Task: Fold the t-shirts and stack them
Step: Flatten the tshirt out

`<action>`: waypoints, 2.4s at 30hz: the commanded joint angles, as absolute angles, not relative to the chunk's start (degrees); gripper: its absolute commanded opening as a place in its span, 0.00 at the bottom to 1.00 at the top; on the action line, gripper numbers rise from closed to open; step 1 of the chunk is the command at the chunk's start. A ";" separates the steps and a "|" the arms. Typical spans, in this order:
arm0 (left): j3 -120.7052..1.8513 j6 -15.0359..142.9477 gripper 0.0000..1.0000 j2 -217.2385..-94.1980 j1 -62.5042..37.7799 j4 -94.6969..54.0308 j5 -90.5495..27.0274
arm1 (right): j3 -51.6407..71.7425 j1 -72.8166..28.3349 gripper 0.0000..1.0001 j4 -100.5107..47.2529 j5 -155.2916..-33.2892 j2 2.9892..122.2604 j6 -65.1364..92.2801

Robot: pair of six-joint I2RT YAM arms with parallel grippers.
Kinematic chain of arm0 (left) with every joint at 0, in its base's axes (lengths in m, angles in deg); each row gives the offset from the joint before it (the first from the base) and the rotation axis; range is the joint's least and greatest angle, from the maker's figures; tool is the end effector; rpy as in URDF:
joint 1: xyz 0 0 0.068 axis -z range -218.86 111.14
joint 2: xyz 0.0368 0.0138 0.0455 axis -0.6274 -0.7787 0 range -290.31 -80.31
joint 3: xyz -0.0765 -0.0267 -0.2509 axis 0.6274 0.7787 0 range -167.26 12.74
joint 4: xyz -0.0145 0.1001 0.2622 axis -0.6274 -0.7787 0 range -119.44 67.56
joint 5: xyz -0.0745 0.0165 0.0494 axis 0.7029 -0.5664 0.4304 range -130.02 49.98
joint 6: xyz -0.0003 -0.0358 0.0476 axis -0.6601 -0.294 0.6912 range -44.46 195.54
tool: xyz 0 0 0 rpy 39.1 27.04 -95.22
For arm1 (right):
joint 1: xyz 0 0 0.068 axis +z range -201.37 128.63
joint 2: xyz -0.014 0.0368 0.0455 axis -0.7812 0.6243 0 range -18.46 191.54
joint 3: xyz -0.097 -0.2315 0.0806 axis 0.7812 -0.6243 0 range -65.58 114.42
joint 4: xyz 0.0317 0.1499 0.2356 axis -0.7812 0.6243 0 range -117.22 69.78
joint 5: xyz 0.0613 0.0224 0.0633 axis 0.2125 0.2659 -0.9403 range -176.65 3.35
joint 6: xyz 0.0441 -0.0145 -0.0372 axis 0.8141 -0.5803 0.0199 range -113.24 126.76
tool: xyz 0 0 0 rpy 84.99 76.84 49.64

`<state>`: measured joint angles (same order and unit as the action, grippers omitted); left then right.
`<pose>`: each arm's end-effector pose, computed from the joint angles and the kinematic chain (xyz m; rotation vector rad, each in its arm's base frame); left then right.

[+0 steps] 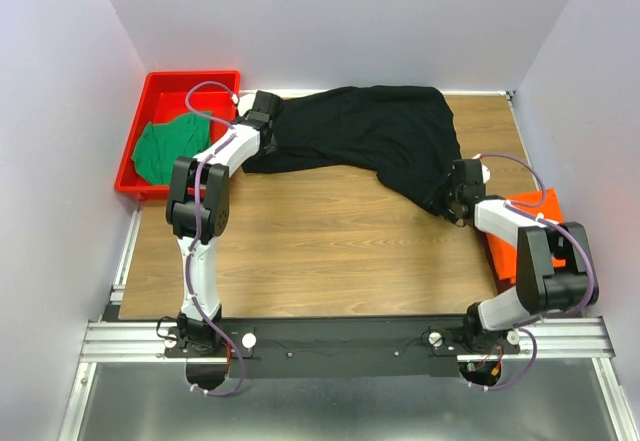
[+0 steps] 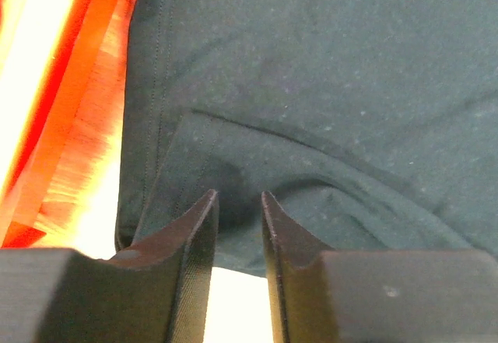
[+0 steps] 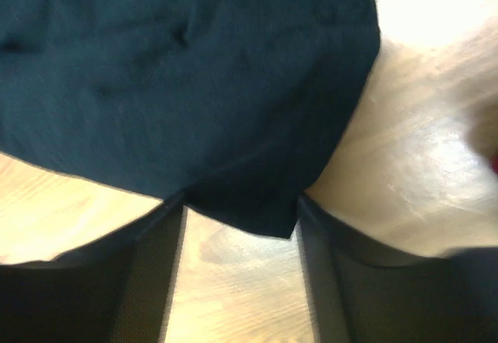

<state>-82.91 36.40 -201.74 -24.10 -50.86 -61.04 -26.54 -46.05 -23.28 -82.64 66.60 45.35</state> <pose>0.4731 -0.1085 0.1760 -0.6543 2.3404 0.0460 0.3004 0.0250 0.1276 0.7333 2.3446 0.2549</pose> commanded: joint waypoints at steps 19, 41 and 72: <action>-74.37 39.41 0.00 -192.03 -23.66 -47.40 -56.37 | -11.89 -47.41 0.01 -10.89 -80.15 55.46 43.50; -80.14 40.90 0.44 -192.98 -24.89 -48.79 -56.89 | -9.15 -54.71 0.01 -5.34 -78.13 53.80 41.82; -84.82 40.91 0.45 -206.61 -24.36 -50.65 -52.77 | -14.61 -56.03 0.01 -6.31 -84.80 53.88 42.27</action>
